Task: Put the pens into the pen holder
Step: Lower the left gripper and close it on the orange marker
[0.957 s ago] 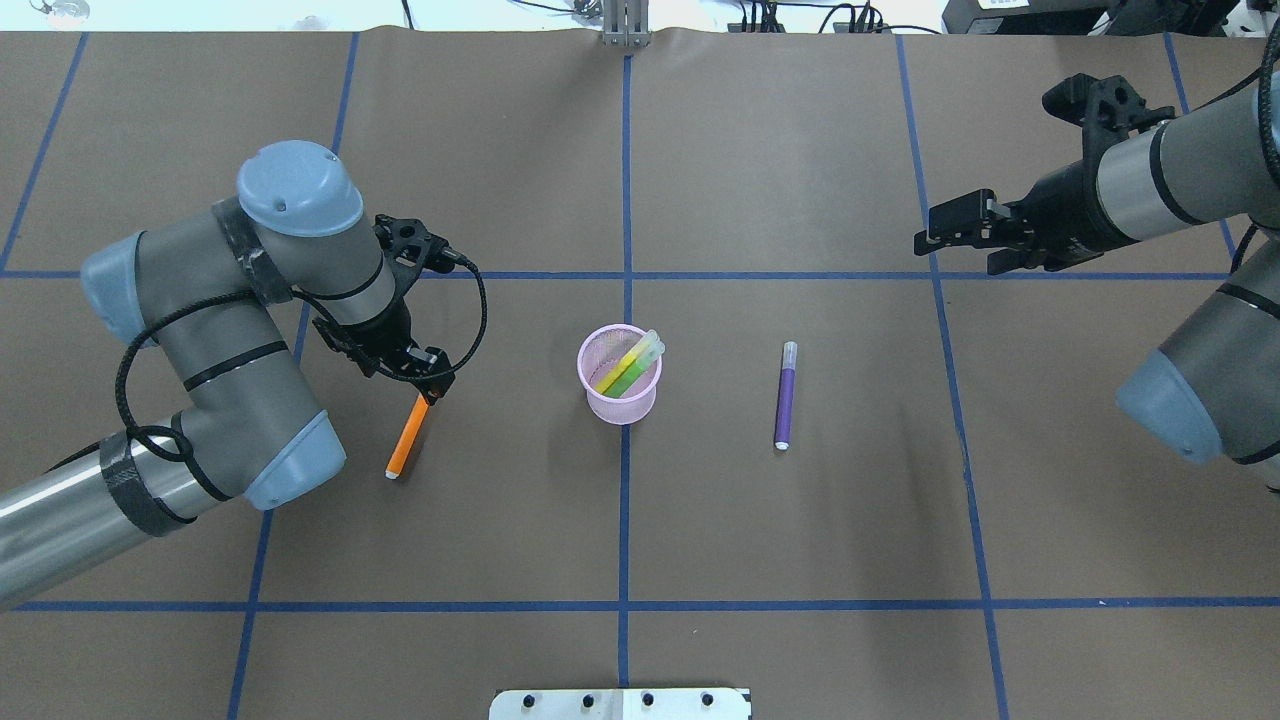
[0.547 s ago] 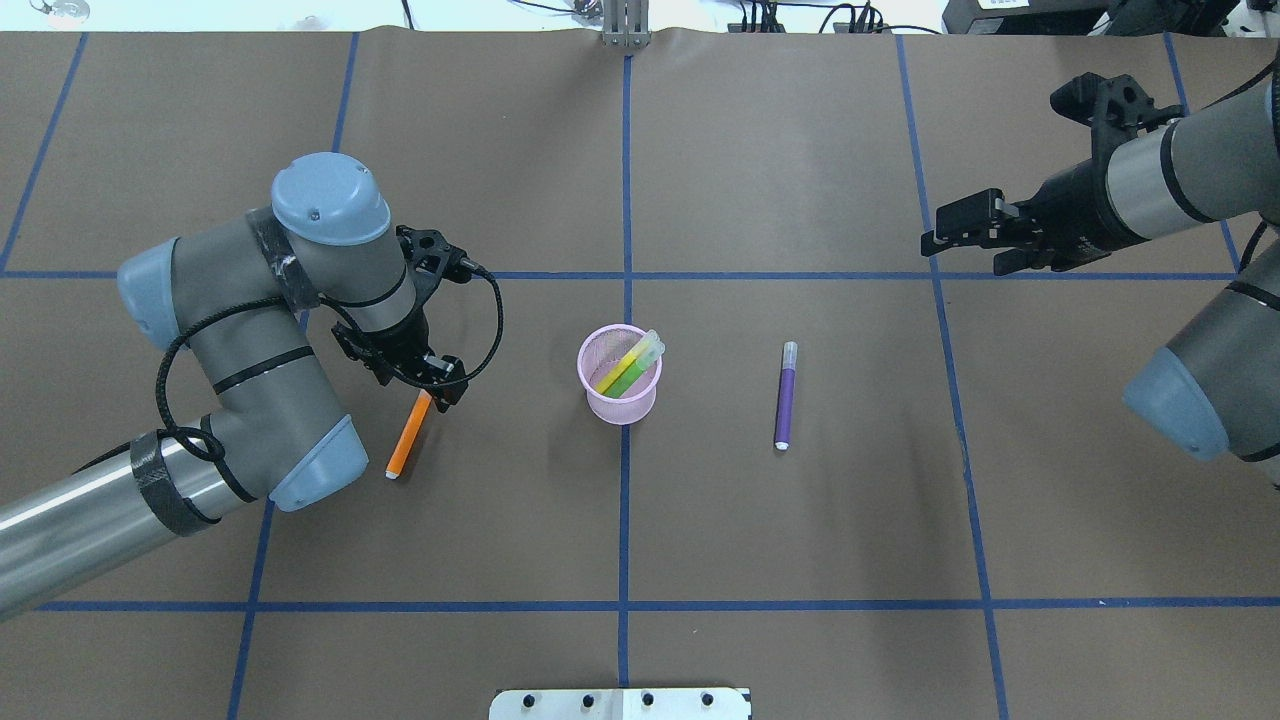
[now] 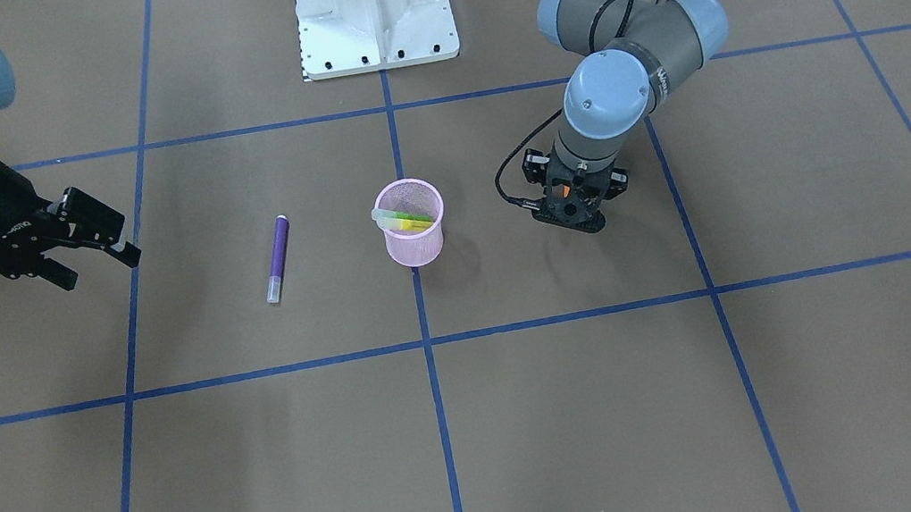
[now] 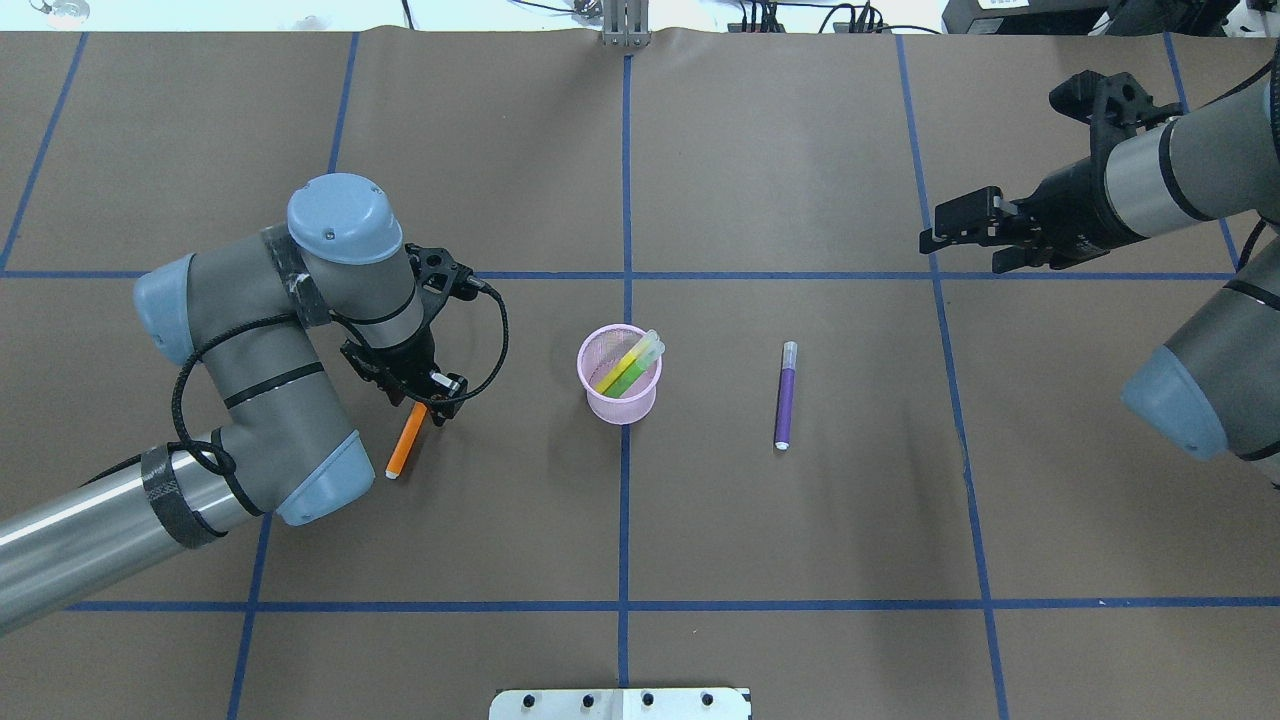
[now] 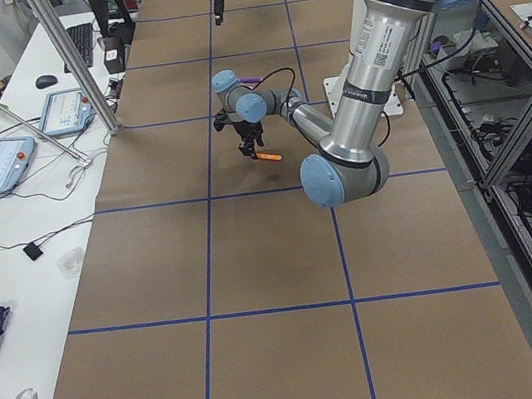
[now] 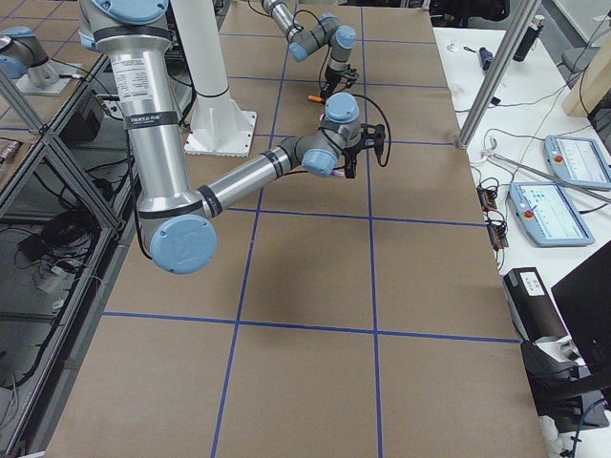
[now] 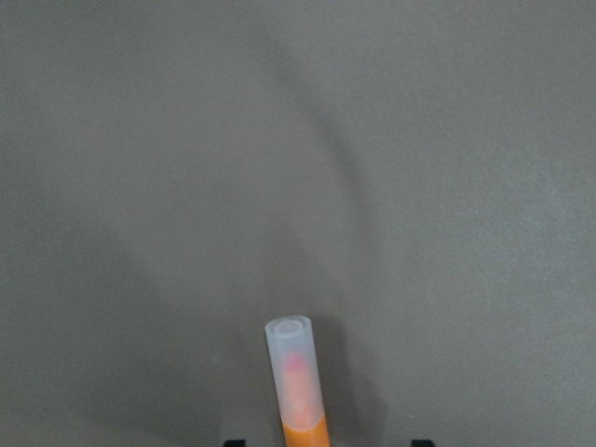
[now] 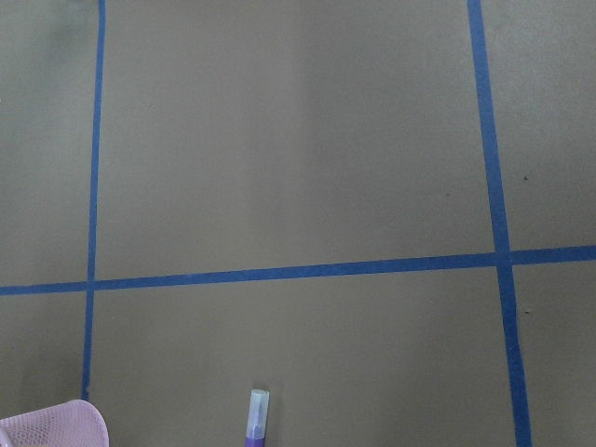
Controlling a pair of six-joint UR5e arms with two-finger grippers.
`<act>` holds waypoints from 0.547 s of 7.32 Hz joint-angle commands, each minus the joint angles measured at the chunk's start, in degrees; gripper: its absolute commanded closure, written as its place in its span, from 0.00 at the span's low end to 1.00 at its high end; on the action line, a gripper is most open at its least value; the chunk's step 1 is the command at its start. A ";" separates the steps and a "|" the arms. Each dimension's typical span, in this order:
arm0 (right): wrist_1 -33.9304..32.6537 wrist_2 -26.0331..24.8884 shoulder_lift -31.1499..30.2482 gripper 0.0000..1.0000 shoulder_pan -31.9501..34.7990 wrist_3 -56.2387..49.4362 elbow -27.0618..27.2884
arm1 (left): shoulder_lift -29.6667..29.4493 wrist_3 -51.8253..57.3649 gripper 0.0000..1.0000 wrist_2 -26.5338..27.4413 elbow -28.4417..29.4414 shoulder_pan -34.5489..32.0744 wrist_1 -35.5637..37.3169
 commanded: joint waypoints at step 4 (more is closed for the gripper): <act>0.15 -0.13 0.14 0.02 -0.06 0.07 0.09 | 0.28 -0.02 0.67 0.03 0.36 0.03 0.00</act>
